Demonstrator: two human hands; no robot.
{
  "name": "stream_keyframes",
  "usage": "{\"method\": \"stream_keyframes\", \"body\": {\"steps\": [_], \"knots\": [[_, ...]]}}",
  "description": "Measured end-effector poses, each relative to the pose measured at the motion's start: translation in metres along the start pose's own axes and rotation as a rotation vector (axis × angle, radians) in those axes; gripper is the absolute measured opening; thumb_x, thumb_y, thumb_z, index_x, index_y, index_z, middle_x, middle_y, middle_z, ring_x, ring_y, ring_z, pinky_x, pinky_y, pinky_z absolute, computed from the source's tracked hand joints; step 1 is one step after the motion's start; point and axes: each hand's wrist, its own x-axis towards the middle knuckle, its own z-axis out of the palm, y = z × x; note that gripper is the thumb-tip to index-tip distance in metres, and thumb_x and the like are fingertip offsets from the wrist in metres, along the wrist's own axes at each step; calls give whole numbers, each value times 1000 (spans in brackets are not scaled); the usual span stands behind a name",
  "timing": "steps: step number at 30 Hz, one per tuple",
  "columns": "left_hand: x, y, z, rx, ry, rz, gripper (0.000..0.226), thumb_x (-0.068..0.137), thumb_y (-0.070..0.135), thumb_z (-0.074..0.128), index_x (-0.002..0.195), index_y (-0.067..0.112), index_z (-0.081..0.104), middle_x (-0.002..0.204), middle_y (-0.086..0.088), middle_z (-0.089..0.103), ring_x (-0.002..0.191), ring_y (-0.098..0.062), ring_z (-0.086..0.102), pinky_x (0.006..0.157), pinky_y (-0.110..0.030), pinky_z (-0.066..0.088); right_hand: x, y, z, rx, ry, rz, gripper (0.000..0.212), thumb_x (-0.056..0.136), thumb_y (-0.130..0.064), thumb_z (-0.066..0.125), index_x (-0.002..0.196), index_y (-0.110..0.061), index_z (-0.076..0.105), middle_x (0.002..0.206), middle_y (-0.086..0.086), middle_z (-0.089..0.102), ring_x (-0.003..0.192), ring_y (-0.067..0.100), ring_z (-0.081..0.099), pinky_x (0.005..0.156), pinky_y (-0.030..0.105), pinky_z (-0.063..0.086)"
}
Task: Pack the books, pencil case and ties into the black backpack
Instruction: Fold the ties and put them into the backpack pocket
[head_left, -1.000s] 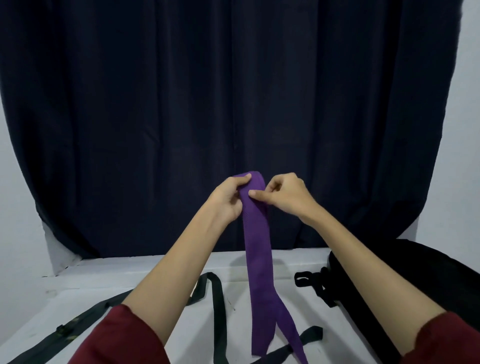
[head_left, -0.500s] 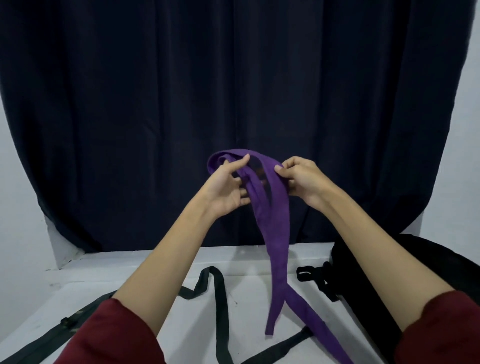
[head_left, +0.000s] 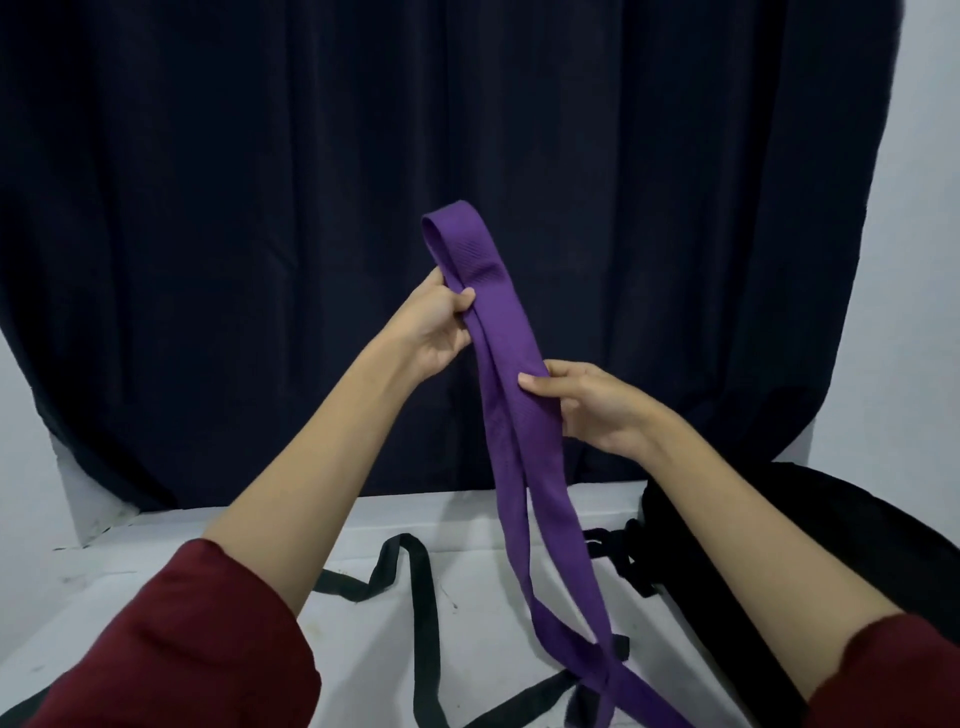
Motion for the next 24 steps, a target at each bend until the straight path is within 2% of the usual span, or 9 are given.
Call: {"method": "stream_keyframes", "body": {"steps": [4, 7, 9, 11, 13, 15, 18, 21, 24], "knots": [[-7, -13, -5, -16, -3, -112, 20, 101, 10, 38, 108, 6, 56, 92, -7, 64, 82, -17, 63, 64, -28, 58, 2, -4, 11, 244, 2, -44, 12, 84, 0, 60, 92, -8, 54, 89, 16, 70, 72, 30, 71, 63, 34, 59], [-16, -32, -18, 45, -103, -188, 19, 99, 9, 42, 106, 6, 59, 97, -10, 66, 79, -18, 67, 68, -32, 58, 8, -12, 8, 181, 118, -45, 14, 86, 1, 59, 80, -10, 52, 90, 15, 68, 75, 27, 69, 63, 32, 59], [-15, -37, -27, 129, -12, -124, 26, 99, -1, 37, 113, 4, 58, 101, -12, 68, 77, -17, 70, 68, -31, 59, 11, -17, 2, 12, 189, -45, 8, 87, -4, 61, 87, -10, 56, 93, 14, 69, 79, 26, 67, 67, 30, 56], [-12, -34, -38, 402, 134, -8, 28, 99, -3, 36, 118, 2, 57, 100, -14, 68, 69, -14, 70, 66, -26, 59, 12, -22, -6, -74, 247, -49, 7, 87, -7, 60, 88, -10, 54, 91, 14, 70, 76, 28, 66, 66, 30, 54], [-7, -28, -48, 566, 232, 94, 27, 98, -3, 39, 116, 1, 59, 93, -12, 68, 58, -8, 68, 61, -20, 58, 9, -27, -14, -6, 246, -55, 11, 88, -4, 56, 79, -10, 52, 78, 13, 72, 60, 25, 67, 56, 27, 55], [-5, -16, -50, 554, 246, 119, 28, 98, -3, 41, 115, 3, 62, 90, -8, 68, 58, -8, 68, 62, -21, 58, 4, -30, -18, 24, 184, -59, 9, 87, -3, 52, 83, -10, 55, 74, 10, 72, 52, 23, 64, 54, 26, 54], [-5, 3, -48, 490, 40, 22, 32, 97, -1, 42, 119, 10, 62, 90, -2, 70, 68, -13, 69, 66, -27, 58, 1, -23, -21, -17, 108, 14, 7, 88, -13, 57, 87, -11, 63, 76, 9, 71, 57, 23, 65, 65, 32, 54], [-10, 14, -47, 443, -297, -123, 26, 96, 5, 45, 111, 16, 63, 78, 3, 62, 62, -11, 60, 62, -24, 53, 1, -15, -24, 65, 154, 106, 16, 81, -29, 68, 81, -13, 65, 62, 6, 64, 48, 18, 58, 61, 31, 50], [-16, 16, -44, 625, -468, -233, 17, 94, 12, 51, 104, 16, 65, 71, 1, 59, 55, -10, 54, 56, -22, 50, 1, -14, -30, 213, 199, 98, 16, 72, -28, 71, 75, -12, 69, 67, 4, 69, 47, 12, 58, 61, 27, 50]]}}
